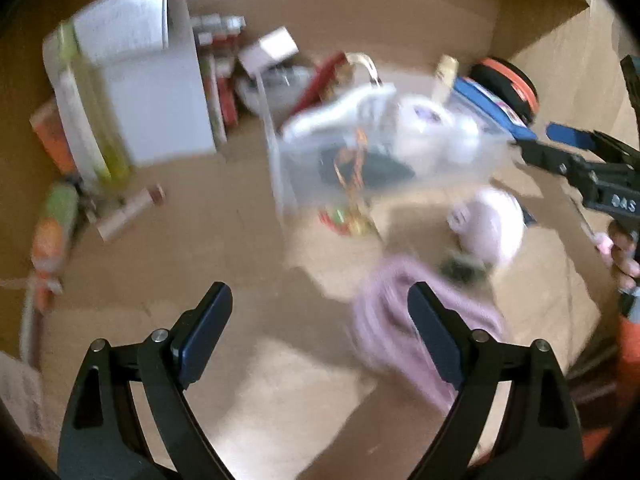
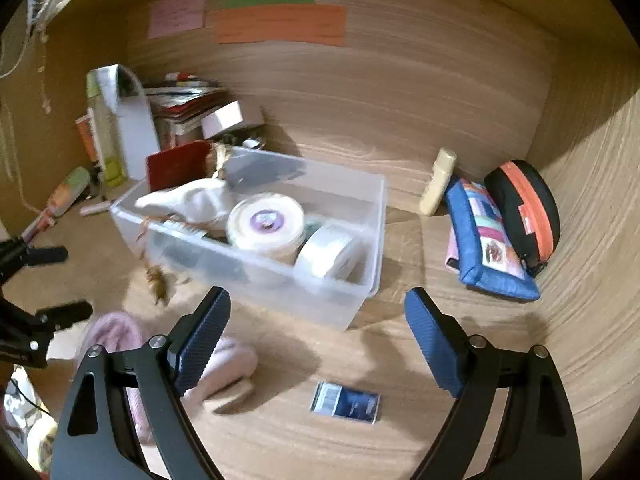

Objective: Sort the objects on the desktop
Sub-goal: 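Move the left tool to the pink rope bag while the right tool reaches the pink round case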

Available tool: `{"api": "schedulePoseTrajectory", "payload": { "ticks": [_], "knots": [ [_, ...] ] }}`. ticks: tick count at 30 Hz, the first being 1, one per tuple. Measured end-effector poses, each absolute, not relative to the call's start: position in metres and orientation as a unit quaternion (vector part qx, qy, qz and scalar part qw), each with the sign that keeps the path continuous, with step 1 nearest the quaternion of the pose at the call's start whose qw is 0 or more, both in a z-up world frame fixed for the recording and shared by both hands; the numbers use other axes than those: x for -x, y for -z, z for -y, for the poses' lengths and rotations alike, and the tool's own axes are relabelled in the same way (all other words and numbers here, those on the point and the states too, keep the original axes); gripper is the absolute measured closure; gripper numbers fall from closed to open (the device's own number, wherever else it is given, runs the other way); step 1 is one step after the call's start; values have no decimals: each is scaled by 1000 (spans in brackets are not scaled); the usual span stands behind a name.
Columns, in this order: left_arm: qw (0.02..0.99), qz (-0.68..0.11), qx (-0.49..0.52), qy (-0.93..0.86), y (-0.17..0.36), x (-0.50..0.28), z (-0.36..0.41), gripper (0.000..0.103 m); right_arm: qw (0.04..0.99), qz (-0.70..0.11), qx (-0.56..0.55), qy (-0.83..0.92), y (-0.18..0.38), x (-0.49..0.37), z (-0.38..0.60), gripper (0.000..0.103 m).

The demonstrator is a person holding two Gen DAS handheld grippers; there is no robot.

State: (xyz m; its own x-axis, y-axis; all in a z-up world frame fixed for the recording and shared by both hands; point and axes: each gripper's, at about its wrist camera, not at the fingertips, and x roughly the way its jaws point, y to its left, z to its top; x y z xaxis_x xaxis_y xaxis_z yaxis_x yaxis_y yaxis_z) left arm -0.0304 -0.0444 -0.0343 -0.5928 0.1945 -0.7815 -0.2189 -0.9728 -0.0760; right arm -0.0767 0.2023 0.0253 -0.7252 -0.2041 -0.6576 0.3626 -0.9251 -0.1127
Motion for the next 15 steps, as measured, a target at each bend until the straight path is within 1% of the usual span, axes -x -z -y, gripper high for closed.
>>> {"api": "schedulePoseTrajectory", "payload": {
  "ticks": [2, 4, 5, 6, 7, 15],
  "knots": [
    [142, 6, 454, -880, 42, 22, 43, 13, 157, -122, -334, 921, -23, 70, -201, 16],
    [150, 4, 463, -874, 49, 16, 37, 13, 162, -126, -332, 921, -21, 65, -198, 16],
    [137, -12, 467, -874, 55, 15, 32, 13, 165, -128, -331, 920, -20, 63, -197, 16],
    [130, -21, 465, -876, 58, 14, 30, 9, 168, -128, -330, 920, -20, 61, -196, 16],
    [129, -22, 461, -878, 57, 14, 31, 8, 171, -127, -330, 920, -20, 60, -195, 16],
    [54, -55, 460, -884, 51, 27, 61, 8, 178, -127, -319, 922, -21, 46, -203, 15]
  ]
}}
